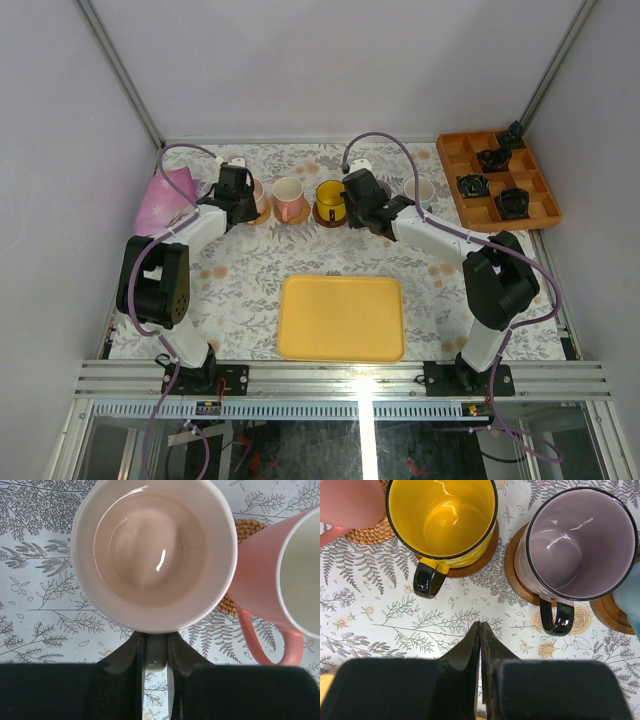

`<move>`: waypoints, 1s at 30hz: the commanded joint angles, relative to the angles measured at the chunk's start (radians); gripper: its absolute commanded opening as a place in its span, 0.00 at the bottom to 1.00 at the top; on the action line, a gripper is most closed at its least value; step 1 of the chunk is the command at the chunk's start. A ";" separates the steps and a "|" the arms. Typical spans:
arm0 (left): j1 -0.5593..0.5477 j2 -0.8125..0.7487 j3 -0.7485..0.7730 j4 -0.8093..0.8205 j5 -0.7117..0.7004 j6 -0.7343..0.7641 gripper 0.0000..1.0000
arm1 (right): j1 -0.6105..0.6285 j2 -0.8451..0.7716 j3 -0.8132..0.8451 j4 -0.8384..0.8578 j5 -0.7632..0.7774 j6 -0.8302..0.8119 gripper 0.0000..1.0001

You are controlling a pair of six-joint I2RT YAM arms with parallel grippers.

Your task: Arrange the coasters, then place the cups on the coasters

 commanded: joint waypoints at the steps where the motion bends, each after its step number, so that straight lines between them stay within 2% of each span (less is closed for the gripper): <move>1: 0.008 -0.009 0.051 0.074 -0.006 -0.007 0.00 | -0.005 -0.034 0.007 0.012 0.024 0.001 0.00; 30: 0.008 -0.035 0.031 0.034 -0.016 -0.025 0.00 | -0.005 -0.018 0.013 0.011 0.004 0.013 0.00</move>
